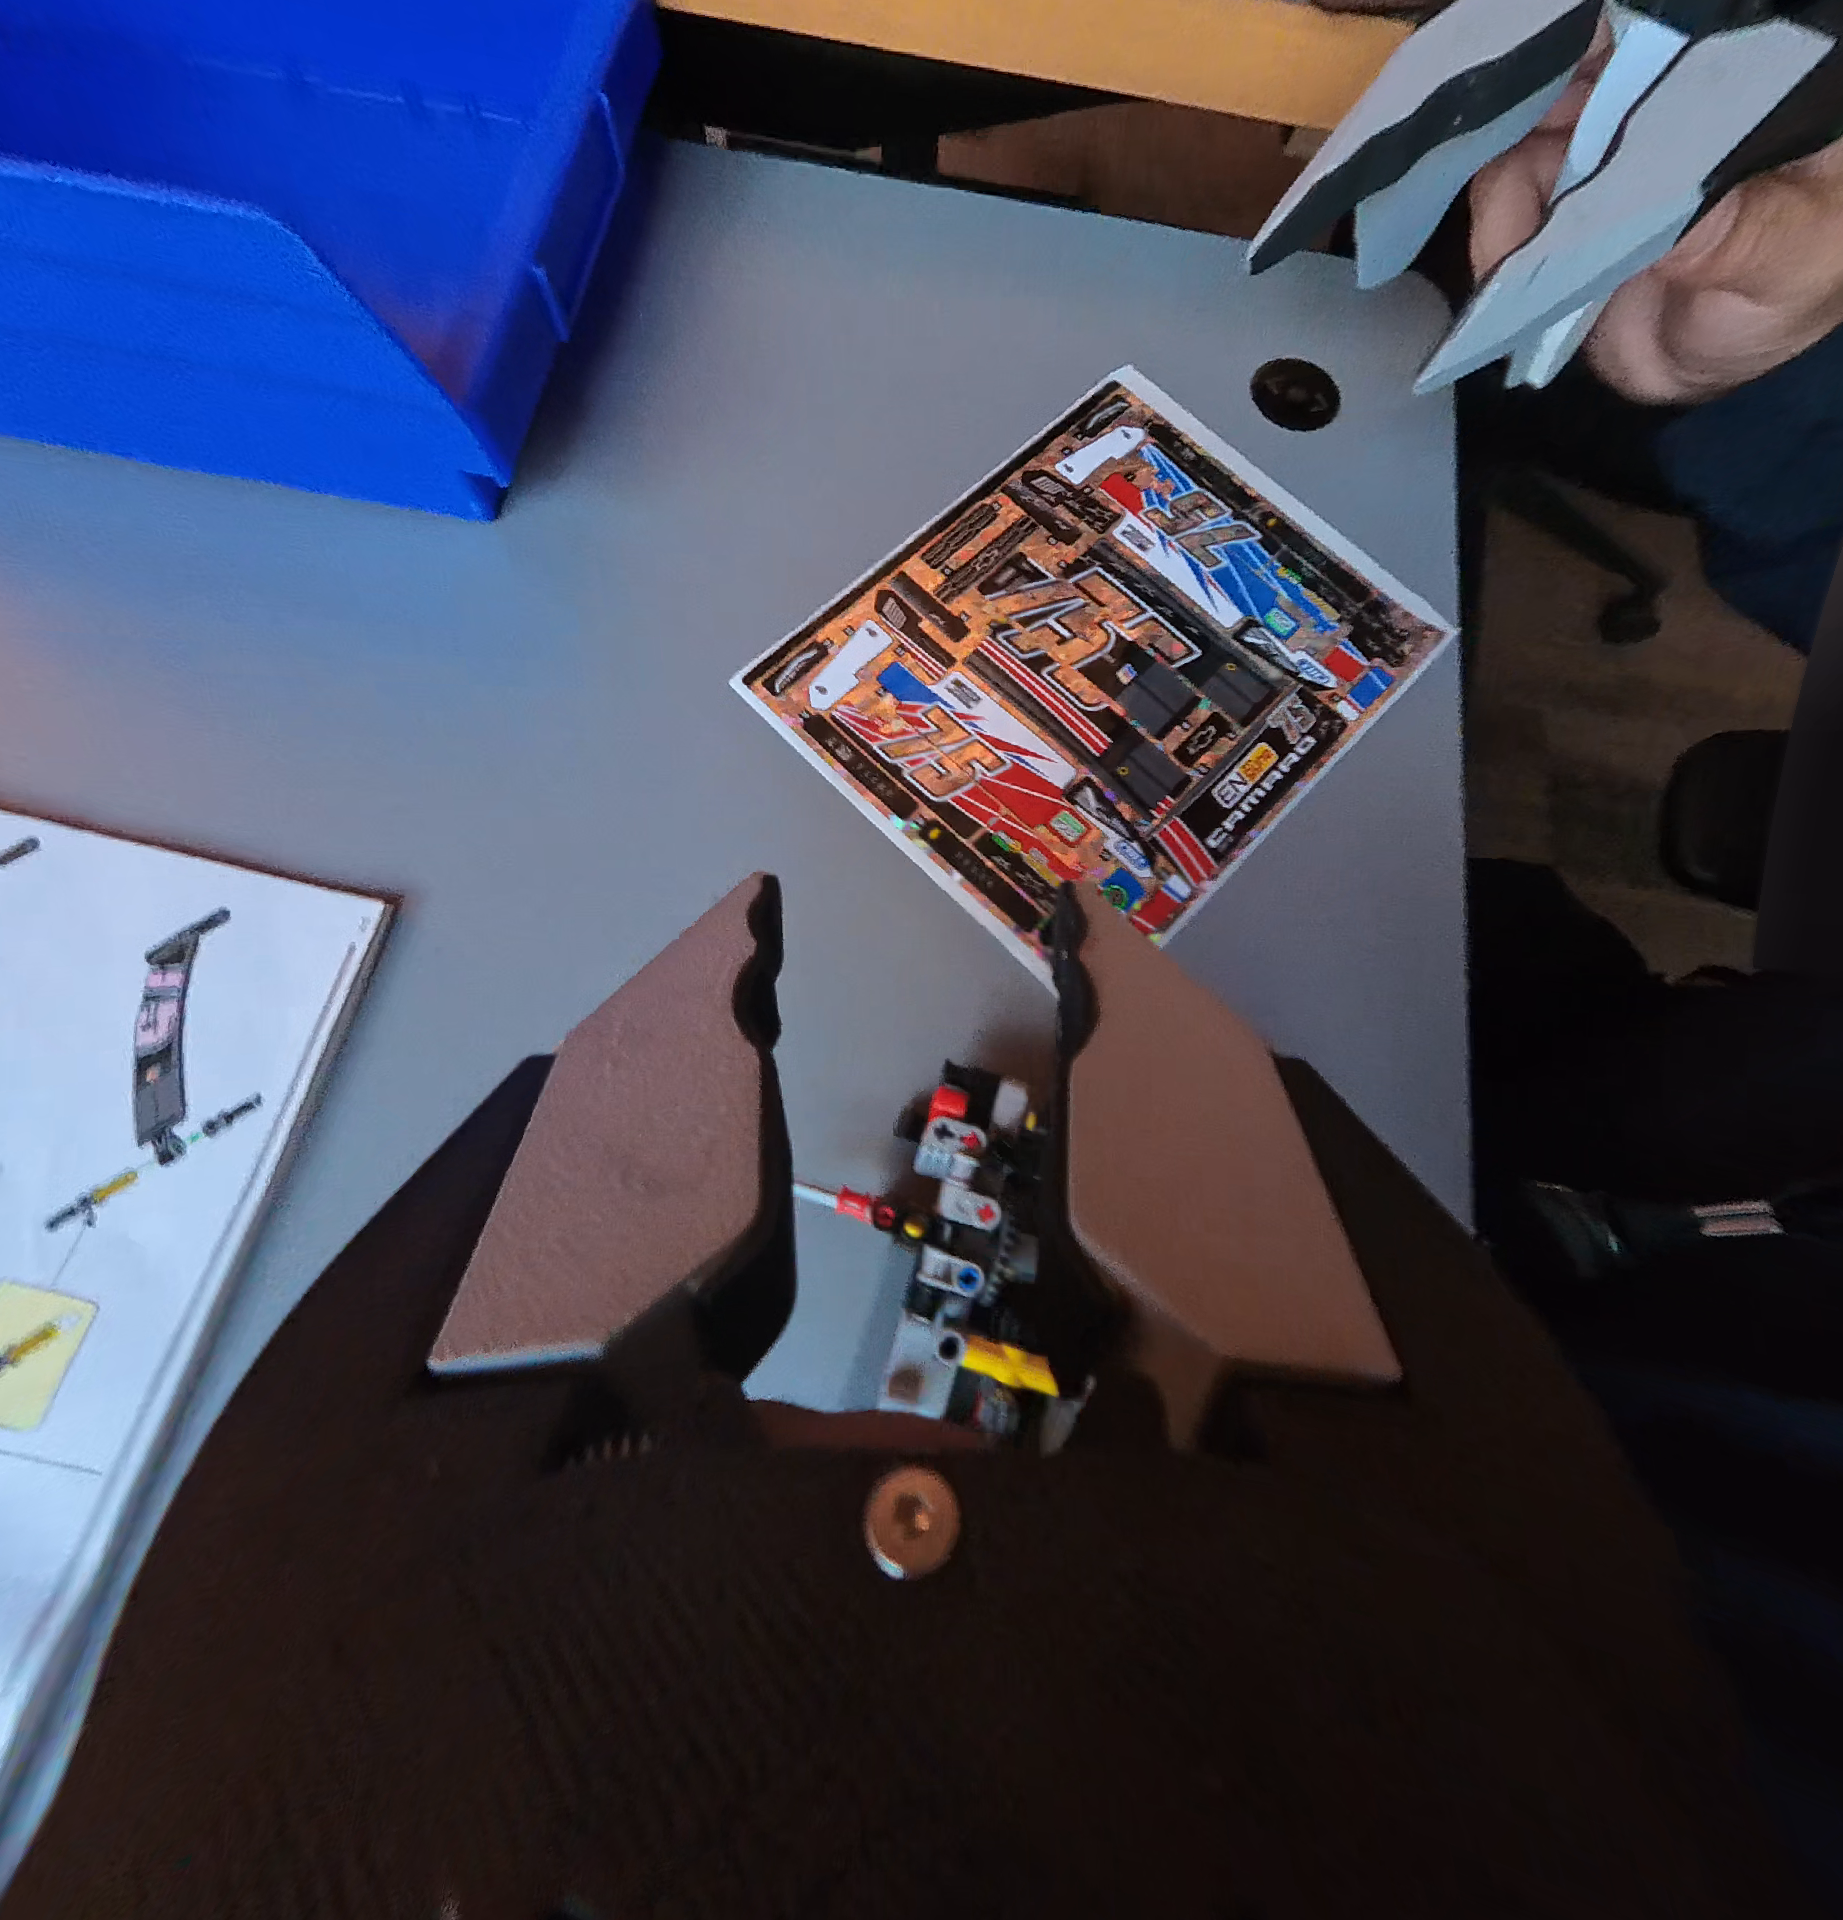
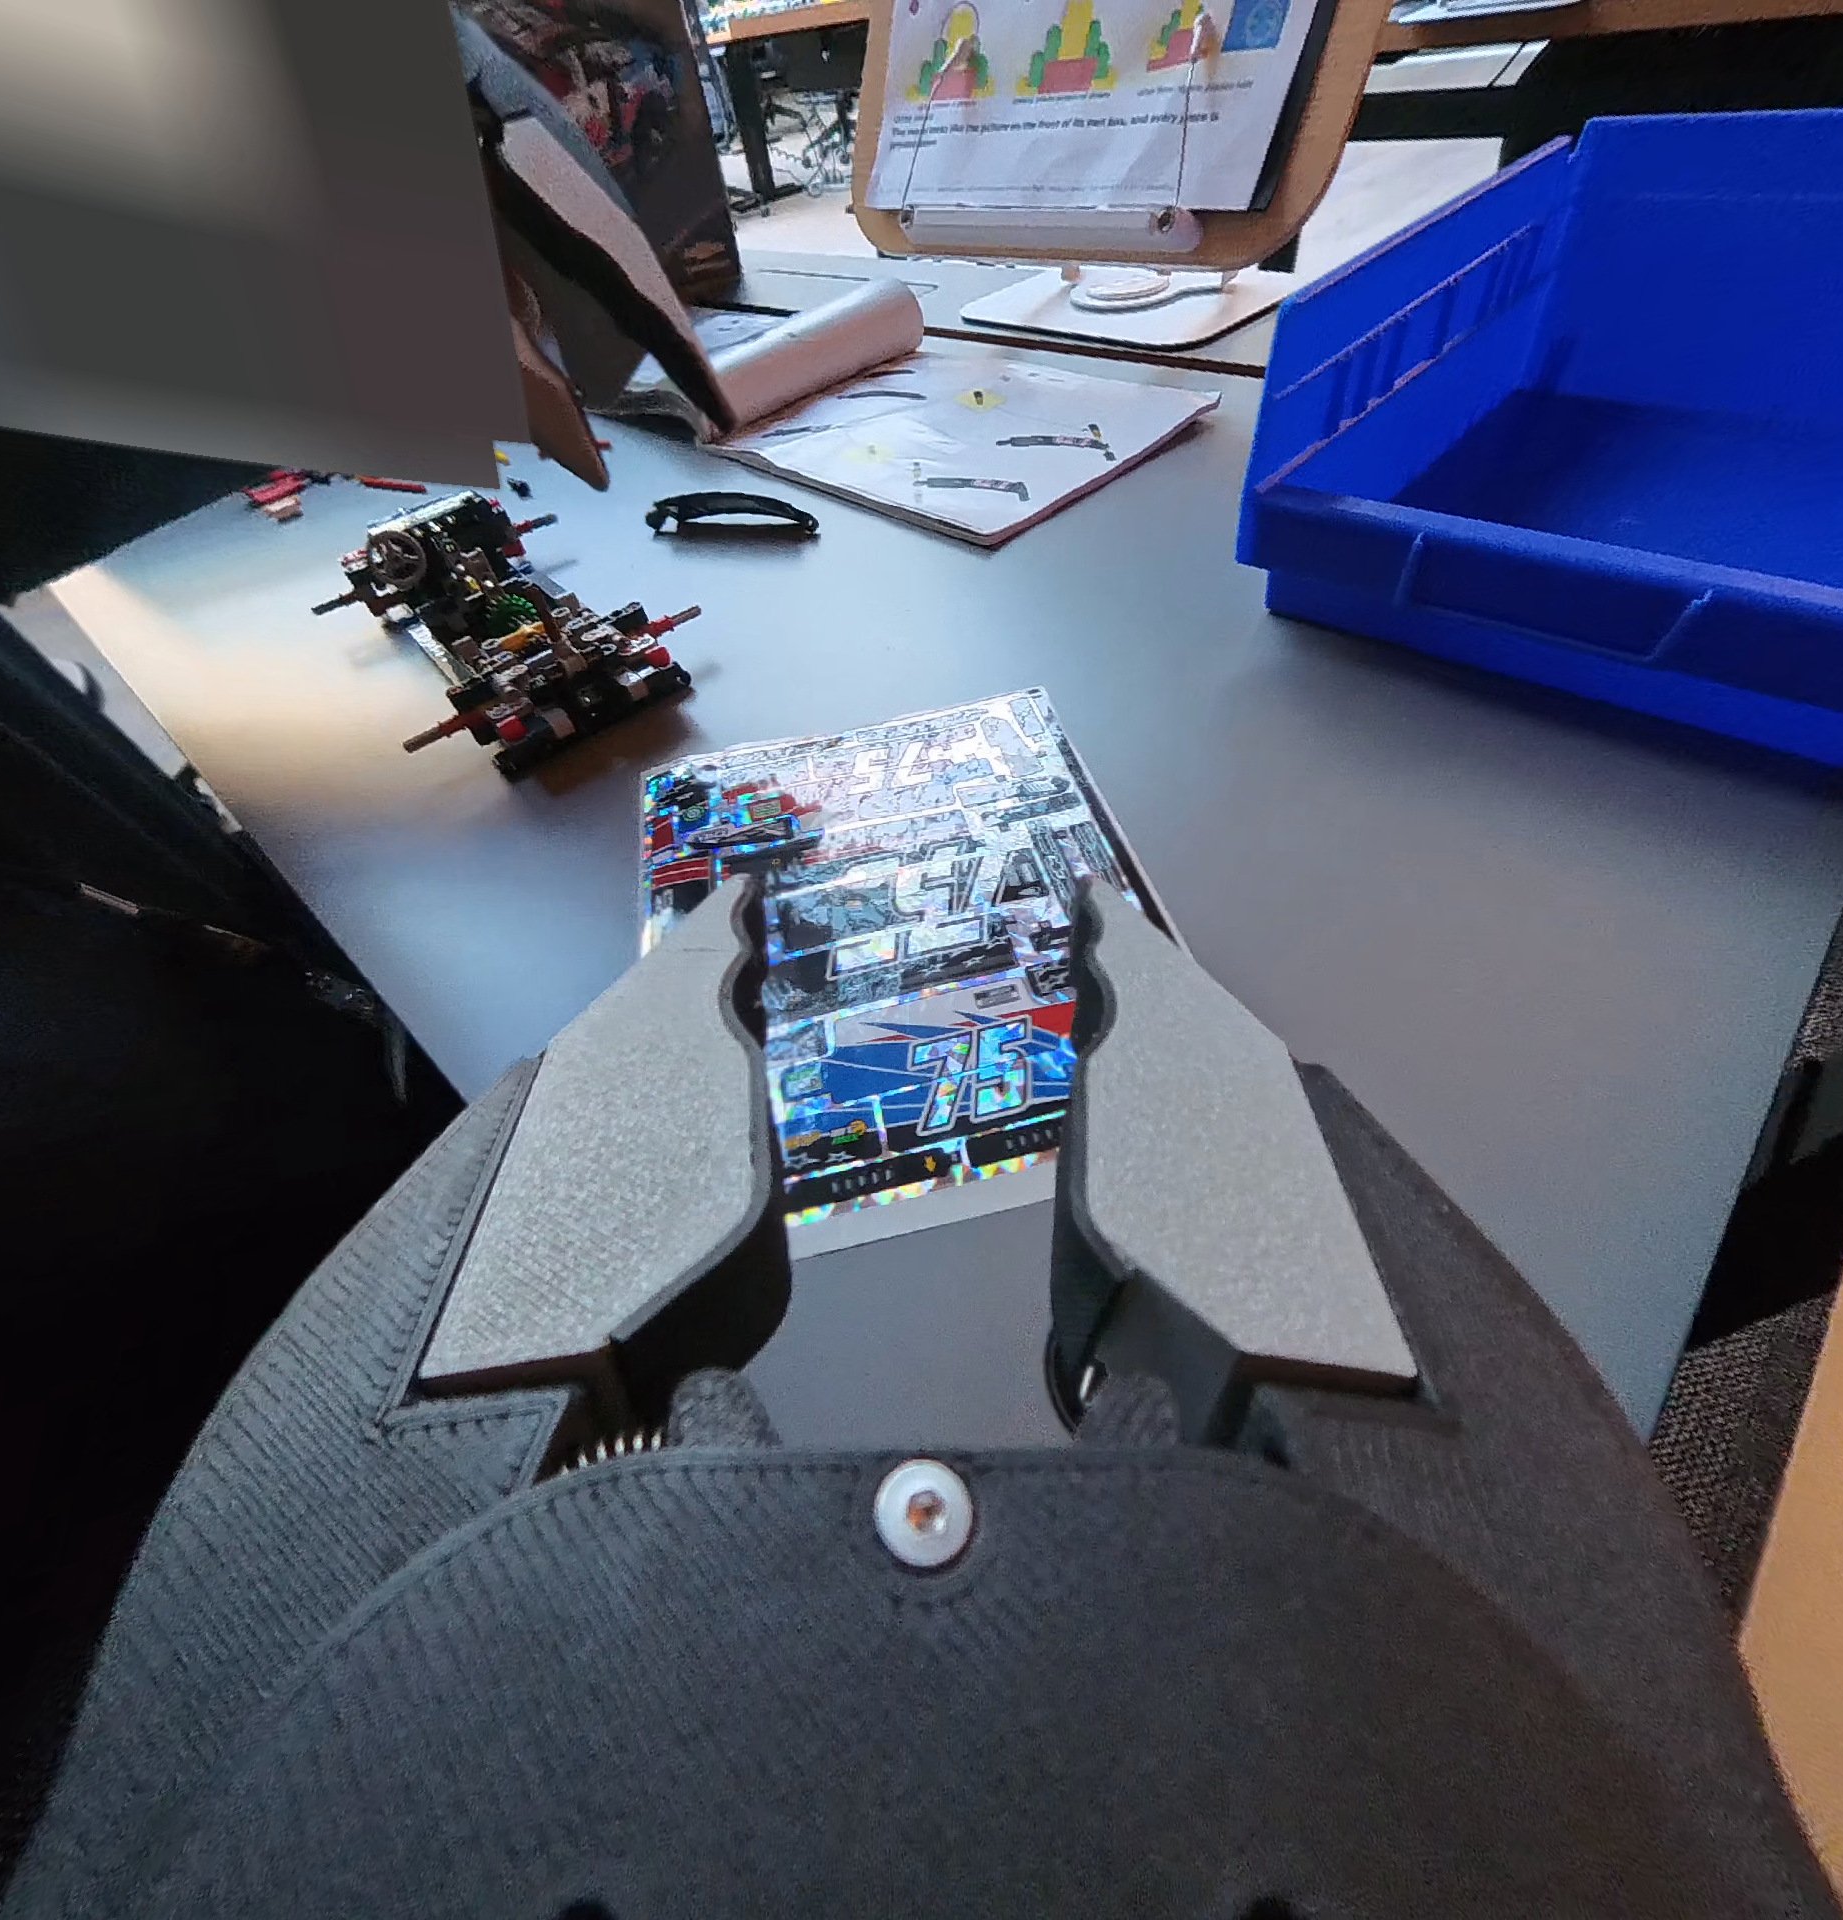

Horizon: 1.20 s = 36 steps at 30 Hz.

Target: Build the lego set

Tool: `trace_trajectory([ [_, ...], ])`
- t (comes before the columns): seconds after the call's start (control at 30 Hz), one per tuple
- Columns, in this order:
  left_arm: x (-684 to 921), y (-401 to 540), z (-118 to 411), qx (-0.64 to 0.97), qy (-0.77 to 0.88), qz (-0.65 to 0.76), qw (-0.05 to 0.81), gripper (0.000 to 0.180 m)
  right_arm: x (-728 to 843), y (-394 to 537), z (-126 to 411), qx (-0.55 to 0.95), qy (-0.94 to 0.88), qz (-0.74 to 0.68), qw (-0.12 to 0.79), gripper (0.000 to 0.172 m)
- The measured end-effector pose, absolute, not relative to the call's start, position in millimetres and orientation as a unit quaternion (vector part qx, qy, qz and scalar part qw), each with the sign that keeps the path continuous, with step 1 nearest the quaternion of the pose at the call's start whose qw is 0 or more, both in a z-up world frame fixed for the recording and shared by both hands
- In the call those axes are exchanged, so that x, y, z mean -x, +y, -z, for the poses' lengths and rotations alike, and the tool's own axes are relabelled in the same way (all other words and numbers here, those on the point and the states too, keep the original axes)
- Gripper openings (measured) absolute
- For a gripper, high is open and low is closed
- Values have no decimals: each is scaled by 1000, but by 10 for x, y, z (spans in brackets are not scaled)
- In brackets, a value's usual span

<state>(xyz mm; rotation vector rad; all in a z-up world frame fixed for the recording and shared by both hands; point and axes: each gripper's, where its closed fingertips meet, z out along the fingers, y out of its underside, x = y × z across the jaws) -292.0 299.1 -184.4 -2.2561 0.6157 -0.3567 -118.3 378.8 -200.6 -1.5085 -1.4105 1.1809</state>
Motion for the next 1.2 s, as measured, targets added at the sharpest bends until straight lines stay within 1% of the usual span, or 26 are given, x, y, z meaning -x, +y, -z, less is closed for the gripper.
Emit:
trace_trajectory([
  [0.2, 2968, 2643, 1801, 883, 216, 136, 394, 50, 1173, 3772, 2049, 623, -529, -435, 378, 56],
  [0.3, 2969, 2512, 1768, 881, 208, 130, 406, 50, 1158, 3789, 2123, 656, -509, -421, 365, 58],
  [0.67, 3209, 2018, 1672, 873, 166, 123, 442, 50, 1187, 3590, 2291, 686, -494, -401, 352, 57],
  [0.9, 3569, 1583, 1838, 890, 115, 96, 430, 50, 1362, 3640, 2332, 689, -514, -370, 354, 56],
  [1.03, 3720, 1391, 1920, 892, 69, 97, 437, 50, 1442, 3676, 2380, 693, -519, -367, 341, 57],
  [1.2, 3761, 1239, 2132, 898, 45, 99, 426, 50, 1470, 3721, 2385, 695, -522, -363, 336, 56],
])
